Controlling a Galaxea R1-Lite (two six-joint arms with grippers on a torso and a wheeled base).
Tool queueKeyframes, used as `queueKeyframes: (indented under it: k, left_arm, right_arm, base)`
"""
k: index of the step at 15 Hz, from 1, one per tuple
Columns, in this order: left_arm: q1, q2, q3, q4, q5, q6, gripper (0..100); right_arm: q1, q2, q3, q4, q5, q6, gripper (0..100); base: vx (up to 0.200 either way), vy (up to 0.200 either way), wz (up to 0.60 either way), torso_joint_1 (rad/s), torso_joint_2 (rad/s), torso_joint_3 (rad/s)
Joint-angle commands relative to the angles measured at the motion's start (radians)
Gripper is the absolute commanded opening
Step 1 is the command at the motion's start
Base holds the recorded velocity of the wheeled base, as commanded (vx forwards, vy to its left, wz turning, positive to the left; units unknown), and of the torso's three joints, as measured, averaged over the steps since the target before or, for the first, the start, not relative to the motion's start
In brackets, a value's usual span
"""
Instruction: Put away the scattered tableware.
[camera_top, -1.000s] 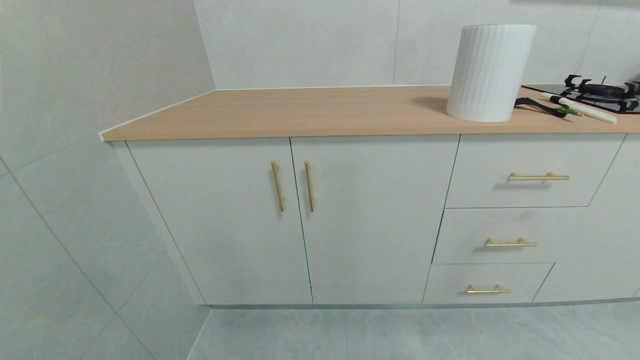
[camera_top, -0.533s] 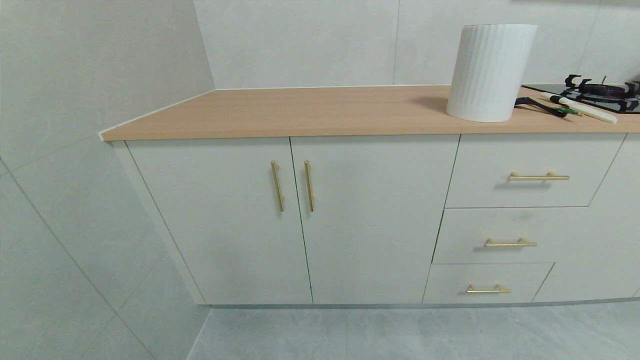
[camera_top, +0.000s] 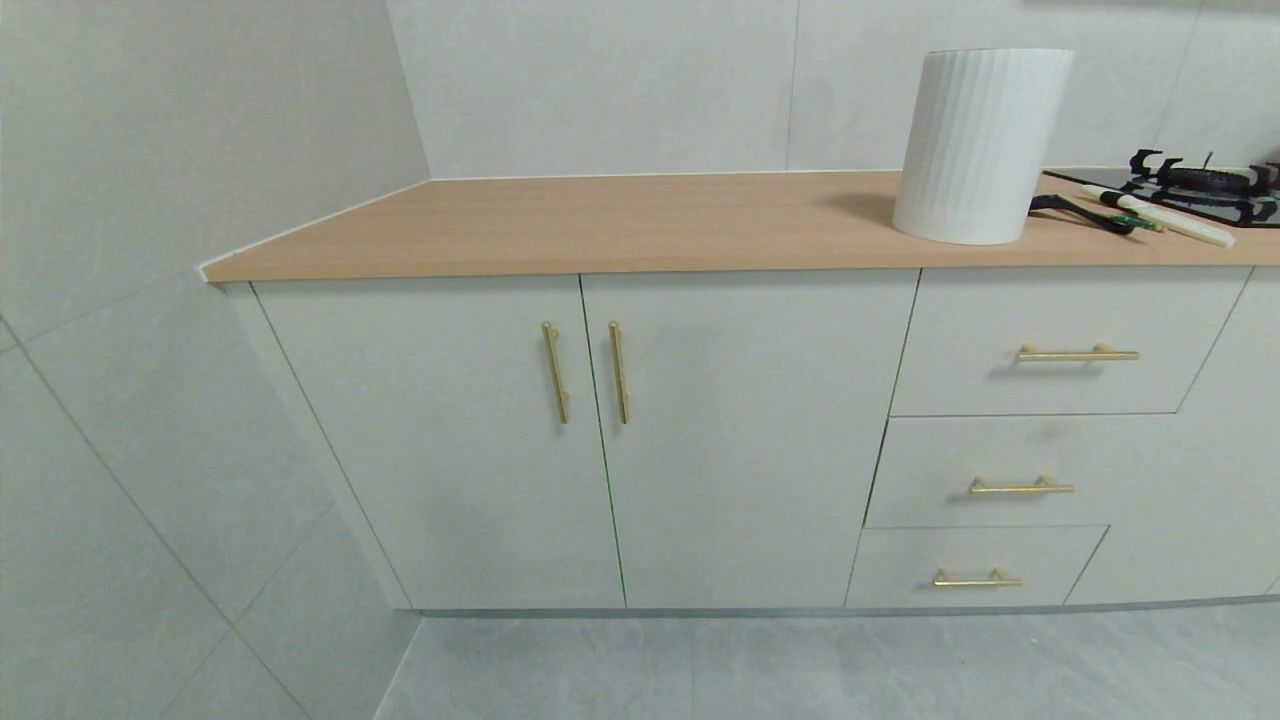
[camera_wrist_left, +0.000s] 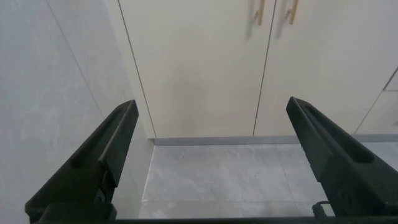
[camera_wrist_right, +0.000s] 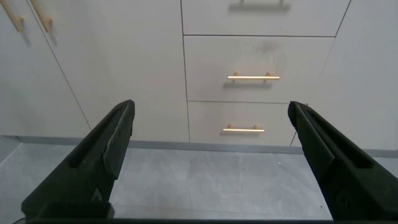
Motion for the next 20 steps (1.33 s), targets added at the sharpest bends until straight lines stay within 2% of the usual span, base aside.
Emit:
queueKeyframes:
  k: [1,10,20]
  left_arm:
    - [0.0,0.001,0.001,-0.002,0.002,-0.017,100]
    - [0.0,0.001,0.001,-0.002,0.002,-0.017,100]
    - [0.0,0.001,0.001,-0.002,0.002,-0.019,100]
  right_arm:
    - [0.0,0.003,0.0,0.002,0.002,-0.002,100]
    - [0.0,0.003,0.0,0.002,0.005,-0.002,100]
    - [0.0,0.003,0.0,0.002,0.005,-0.002,100]
  base:
    - [0.0,0.0,0.0,0.0,0.0,0.0]
    - [0.0,0.0,0.0,0.0,0.0,0.0]
    - [0.0,-0.2,0.0,0.001,0.01,0.003]
